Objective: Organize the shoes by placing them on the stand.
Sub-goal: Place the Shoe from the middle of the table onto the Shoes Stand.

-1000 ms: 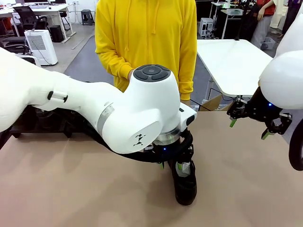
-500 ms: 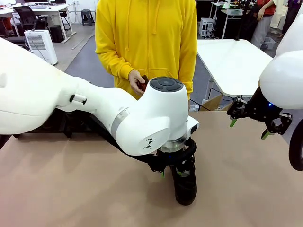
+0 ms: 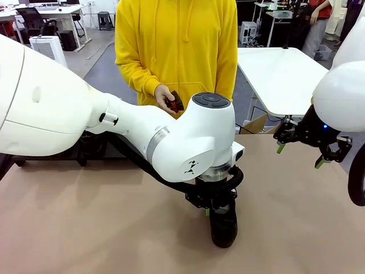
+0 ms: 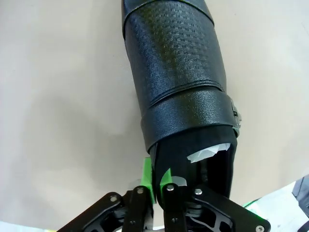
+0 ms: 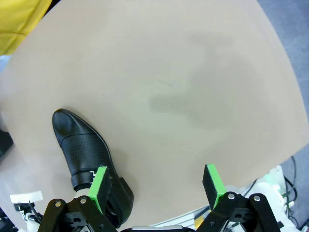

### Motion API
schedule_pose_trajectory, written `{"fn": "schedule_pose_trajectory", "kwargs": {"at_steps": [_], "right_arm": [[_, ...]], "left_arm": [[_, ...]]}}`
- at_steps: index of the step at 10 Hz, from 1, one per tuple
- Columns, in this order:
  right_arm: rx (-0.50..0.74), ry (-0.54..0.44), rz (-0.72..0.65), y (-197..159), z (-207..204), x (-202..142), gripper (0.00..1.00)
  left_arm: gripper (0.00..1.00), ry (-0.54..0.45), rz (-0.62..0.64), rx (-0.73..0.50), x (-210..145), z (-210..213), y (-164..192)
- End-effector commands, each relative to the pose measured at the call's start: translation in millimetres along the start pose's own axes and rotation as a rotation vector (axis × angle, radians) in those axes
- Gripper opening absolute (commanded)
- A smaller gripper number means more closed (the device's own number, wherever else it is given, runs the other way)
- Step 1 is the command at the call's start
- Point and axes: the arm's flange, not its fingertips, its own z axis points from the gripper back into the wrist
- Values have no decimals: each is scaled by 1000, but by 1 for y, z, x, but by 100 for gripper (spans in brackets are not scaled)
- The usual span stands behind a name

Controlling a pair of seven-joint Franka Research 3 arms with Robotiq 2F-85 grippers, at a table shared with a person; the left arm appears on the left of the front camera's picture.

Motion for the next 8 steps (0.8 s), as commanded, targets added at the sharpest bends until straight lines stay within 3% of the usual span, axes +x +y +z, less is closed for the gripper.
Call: {"fn": "schedule_pose_trajectory", "kwargs": {"at_steps": [1,5,8], "right_arm": [[18,14,14,-1,1,2,100],[18,14,14,-1,1,2,100],[18,14,14,-1,1,2,100]], "left_arm": [[0,14,22,8,1,1,-1],[0,9,8,3,-3,13,11],[0,-132,-32,30,1,68,61]]}}
